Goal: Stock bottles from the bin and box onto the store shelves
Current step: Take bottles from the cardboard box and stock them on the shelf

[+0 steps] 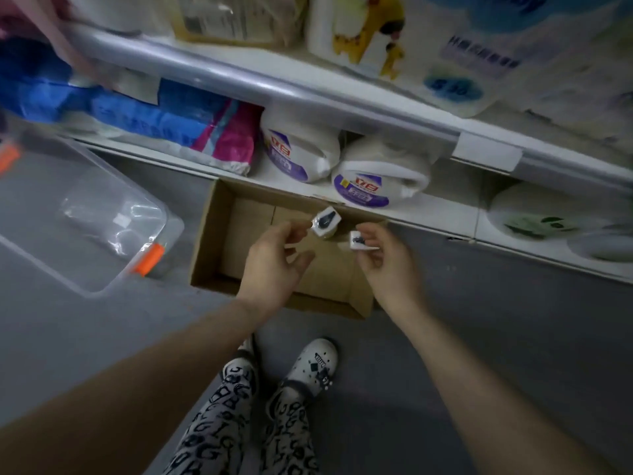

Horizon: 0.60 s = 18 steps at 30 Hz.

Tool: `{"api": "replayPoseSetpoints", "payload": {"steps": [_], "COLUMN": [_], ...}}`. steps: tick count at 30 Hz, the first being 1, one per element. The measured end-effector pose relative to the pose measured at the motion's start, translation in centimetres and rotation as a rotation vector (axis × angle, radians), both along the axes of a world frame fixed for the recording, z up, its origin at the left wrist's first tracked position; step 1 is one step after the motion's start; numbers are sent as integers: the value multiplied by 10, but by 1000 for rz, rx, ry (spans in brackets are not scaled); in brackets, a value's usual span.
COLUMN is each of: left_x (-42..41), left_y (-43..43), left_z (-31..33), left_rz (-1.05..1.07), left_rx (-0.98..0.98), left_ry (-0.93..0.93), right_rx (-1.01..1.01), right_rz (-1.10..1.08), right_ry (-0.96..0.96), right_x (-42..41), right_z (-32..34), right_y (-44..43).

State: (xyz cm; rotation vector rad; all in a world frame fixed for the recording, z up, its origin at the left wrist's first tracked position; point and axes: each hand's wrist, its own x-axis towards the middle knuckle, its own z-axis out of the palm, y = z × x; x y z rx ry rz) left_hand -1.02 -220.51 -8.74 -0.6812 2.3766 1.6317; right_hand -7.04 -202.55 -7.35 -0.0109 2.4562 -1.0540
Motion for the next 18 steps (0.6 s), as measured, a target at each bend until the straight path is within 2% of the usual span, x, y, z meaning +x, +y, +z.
{"api": "replayPoseSetpoints", "payload": {"steps": [6, 11, 18], "left_x": [-11, -26, -42], "left_y": [3, 10, 27], "left_z": [-92, -161, -237], "left_rz": [-15, -31, -50], "left_rx": [2, -26, -50], "left_ry": [-69, -96, -107], "right_rx": [122, 204, 321], "right_rz": [147, 243, 395], "right_ry": [-30, 18, 40], "right_x": [-23, -46, -62], "right_z": [-93, -165, -218], "right_y": [1, -2, -8]}}
